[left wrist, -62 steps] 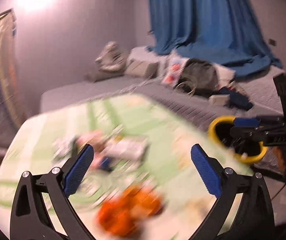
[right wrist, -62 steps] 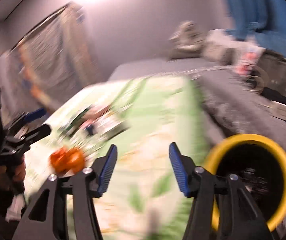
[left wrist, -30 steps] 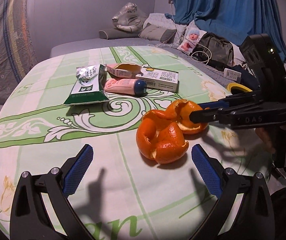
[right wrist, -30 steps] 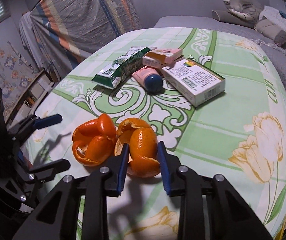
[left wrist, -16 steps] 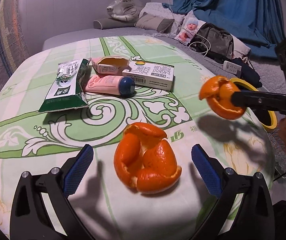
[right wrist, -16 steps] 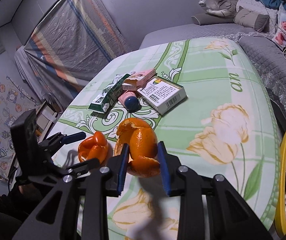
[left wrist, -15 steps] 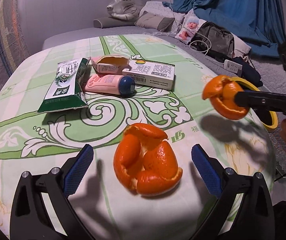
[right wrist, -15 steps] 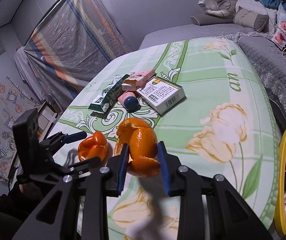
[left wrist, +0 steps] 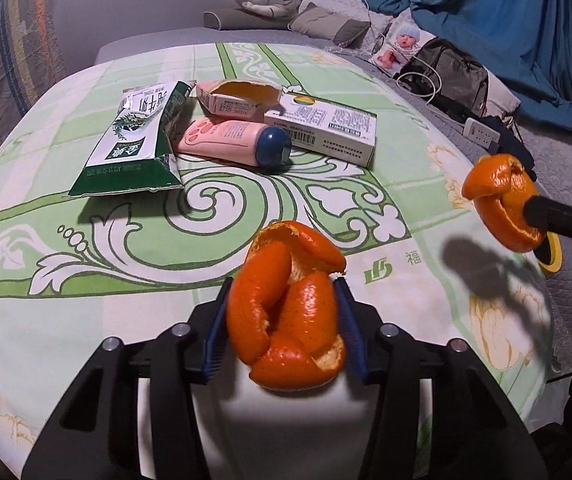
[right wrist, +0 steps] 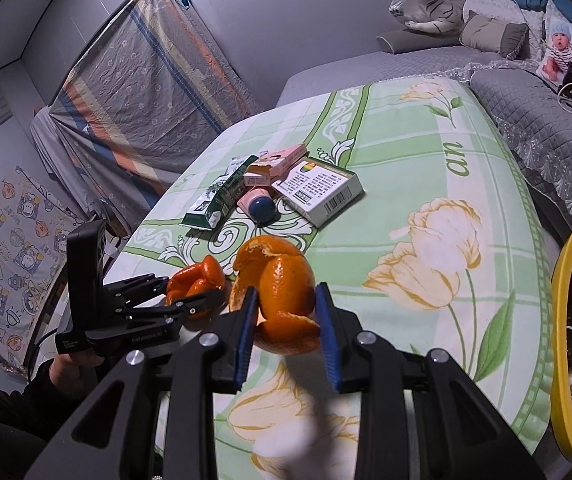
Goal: Collect trash
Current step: 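Lift the orange peels and carry both toward the bin with both grippers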
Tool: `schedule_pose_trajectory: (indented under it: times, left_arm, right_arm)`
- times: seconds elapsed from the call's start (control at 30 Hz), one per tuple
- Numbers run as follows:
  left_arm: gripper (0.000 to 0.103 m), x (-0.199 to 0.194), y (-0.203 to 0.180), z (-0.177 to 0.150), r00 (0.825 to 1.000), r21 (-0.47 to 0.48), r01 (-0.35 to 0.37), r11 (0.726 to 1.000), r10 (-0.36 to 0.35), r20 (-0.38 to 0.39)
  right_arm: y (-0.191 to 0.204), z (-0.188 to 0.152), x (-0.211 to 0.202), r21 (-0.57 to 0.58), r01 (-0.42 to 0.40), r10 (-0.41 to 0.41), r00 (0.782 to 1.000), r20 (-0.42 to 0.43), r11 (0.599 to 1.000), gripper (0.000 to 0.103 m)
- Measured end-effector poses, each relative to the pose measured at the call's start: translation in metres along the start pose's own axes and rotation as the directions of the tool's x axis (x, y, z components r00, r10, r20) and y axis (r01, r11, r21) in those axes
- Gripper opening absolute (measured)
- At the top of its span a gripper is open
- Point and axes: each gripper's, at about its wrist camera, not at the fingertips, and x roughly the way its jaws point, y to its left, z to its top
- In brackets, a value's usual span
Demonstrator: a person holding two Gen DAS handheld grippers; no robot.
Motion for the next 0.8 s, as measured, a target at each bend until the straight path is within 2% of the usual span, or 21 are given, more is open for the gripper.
schedule_pose_trajectory:
  times: [0.1, 0.23, 0.5, 0.63, 0.8]
  left_arm:
    - [0.040, -0.012, 0.002, 0.002, 1.000, -0.037, -0.004, 0.999, 0.005, 0.026]
    - [0.040, -0.036, -0.005, 0.007, 0.993, -0.039, -0.027, 0.999, 0.031, 0.111]
    - [0.040, -0.082, -0.026, 0.020, 0.961, -0.013, -0.098, 0.995, 0.098, 0.259]
    - [0.040, -0.094, -0.043, 0.029, 0.947, 0.014, -0.105, 0.994, 0.096, 0.308]
    - [0.041, -0.100, -0.069, 0.043, 0.941, 0.064, -0.078, 0.995, 0.052, 0.334]
  right_arm:
    - [0.002, -0.001, -0.005, 0.002, 0.003, -0.003, 1.000, 0.010, 1.000, 0.028]
    - [0.000, -0.001, -0.014, 0.013, 0.005, -0.006, 1.000, 0.027, 1.000, 0.028]
    - [0.002, 0.002, -0.030, 0.023, 0.012, -0.014, 0.997, 0.073, 1.000, 0.028]
    - [0.003, 0.003, -0.039, 0.025, 0.015, -0.017, 0.995, 0.095, 1.000, 0.028]
    - [-0.002, 0.007, -0.055, 0.039, 0.039, -0.045, 0.989, 0.140, 0.998, 0.028]
